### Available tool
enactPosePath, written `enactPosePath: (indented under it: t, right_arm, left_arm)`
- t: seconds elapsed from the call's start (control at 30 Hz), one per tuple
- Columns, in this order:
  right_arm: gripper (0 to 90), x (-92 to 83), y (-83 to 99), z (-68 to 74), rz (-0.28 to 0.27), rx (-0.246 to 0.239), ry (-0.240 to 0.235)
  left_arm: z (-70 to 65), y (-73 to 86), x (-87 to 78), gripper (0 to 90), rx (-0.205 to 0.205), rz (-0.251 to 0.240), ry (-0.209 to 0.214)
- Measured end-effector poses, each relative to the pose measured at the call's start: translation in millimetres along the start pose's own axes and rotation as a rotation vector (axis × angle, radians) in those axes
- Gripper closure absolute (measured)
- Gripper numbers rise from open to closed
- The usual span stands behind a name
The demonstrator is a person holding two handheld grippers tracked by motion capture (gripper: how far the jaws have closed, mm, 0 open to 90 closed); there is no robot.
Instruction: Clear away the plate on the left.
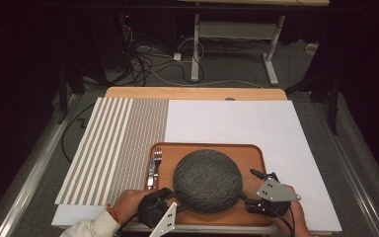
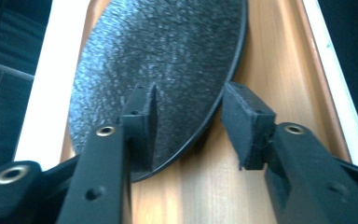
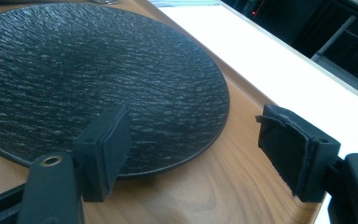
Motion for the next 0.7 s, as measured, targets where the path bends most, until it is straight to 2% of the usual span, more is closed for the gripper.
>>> enactPosePath:
  t: [0.1,0.27,0.33,0.43,0.57,0.7]
  right_arm:
    - [26.0,0.1,-0.2,0.3,0.0,-0.001,0.0]
    - [26.0,0.1,-0.8,0.8,-0.002,-0.003,-0.001]
    - [26.0,0.0,-1.2,1.5,-0.003,-0.005,-0.002]
    - [26.0,-0.1,-1.8,2.6,-0.008,-0.008,-0.005]
    - [26.0,-0.7,-2.3,3.0,-0.009,-0.01,-0.004]
    - [25.9,-0.6,-2.5,3.9,-0.009,-0.012,-0.007]
  left_arm:
    - [3.7,0.4,-2.9,51.1,-0.036,-0.017,-0.03]
    - [9.6,0.9,-5.3,49.3,-0.065,-0.031,-0.056]
    - [12.3,1.0,-5.4,41.8,-0.075,-0.034,-0.084]
    - [15.1,0.8,-4.9,41.3,-0.101,-0.053,-0.106]
    - [20.9,1.9,-4.4,36.0,-0.122,-0.057,-0.136]
    - [26.3,3.9,-1.3,29.1,-0.161,-0.061,-0.158]
Point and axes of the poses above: each handheld gripper's, and its own axes: x roughly forward along the jaws, y roughly out of its underside, z roughly to its left, the point moved 7 cm from there along x, roughly forward along the jaws, and after that the axes turned 11 degrees about -z, right-handed, at the moved point
